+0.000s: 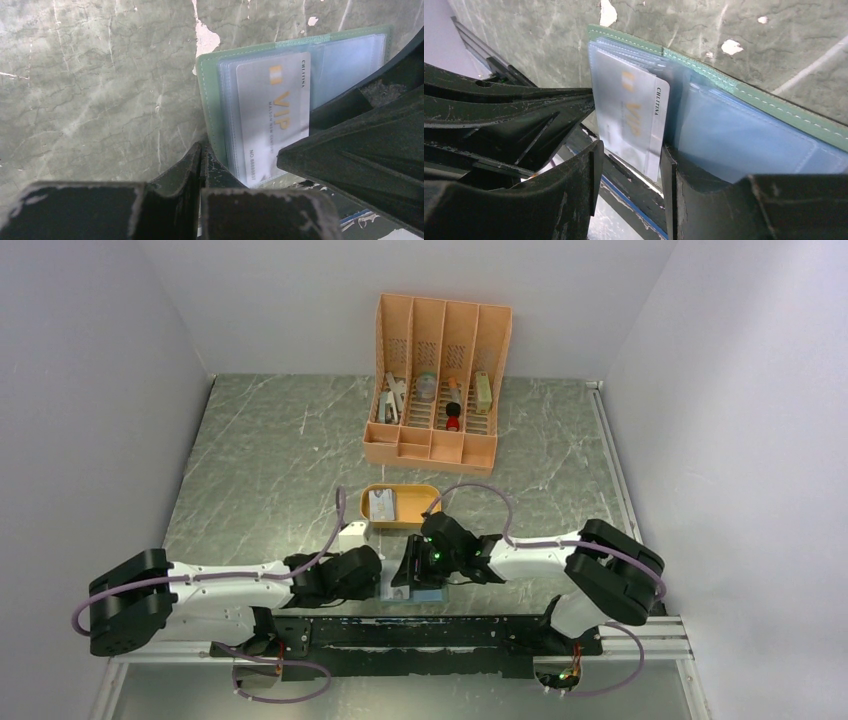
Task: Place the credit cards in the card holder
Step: Insert the credit card into the card holder.
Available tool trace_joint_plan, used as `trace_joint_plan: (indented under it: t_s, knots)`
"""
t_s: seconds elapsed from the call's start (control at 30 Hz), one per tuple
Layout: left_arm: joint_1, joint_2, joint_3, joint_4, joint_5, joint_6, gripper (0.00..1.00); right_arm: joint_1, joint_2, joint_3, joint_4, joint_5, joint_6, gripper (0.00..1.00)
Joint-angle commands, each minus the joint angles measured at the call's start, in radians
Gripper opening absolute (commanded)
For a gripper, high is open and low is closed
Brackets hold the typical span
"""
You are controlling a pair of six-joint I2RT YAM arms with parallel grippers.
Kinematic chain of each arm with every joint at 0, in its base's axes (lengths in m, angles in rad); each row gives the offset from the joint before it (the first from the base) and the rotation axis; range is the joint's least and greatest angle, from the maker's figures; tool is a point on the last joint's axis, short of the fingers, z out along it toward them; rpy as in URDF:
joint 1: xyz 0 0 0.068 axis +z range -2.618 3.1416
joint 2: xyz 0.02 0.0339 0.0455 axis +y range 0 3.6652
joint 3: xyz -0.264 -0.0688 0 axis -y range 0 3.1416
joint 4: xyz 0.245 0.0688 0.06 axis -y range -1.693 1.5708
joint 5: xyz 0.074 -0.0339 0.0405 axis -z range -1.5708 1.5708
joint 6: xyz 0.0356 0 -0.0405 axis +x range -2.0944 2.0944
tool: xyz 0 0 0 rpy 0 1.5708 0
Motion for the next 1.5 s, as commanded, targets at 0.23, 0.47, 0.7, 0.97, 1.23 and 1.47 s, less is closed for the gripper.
trace_joint_plan:
  t_s: [0.23,0.47,0.7,0.97,1.23,1.47]
  knots:
    - [-0.008,-0.063,-0.022,0.001,0.01,-0.035,0.05,0.071,0.008,0.147,-0.229,0.18,-0.069,0.5]
    - [-0.008,-0.041,-0.026,0.038,0.032,-0.024,0.05,0.103,0.061,0.19,-0.218,0.166,-0.092,0.51]
    - [-0.009,-0.063,-0.035,0.037,0.027,-0.027,0.05,0.131,0.101,0.258,-0.283,0.192,-0.129,0.54]
    - [-0.009,-0.119,-0.044,-0.028,-0.013,-0.044,0.05,0.132,0.05,0.263,-0.372,0.271,-0.142,0.64]
    - [-0.008,-0.155,-0.033,-0.071,-0.038,-0.043,0.05,0.13,0.014,0.284,-0.426,0.309,-0.159,0.65]
    - [-0.01,-0.215,0.007,-0.149,-0.079,-0.011,0.05,0.127,-0.121,0.32,-0.571,0.448,-0.227,0.65]
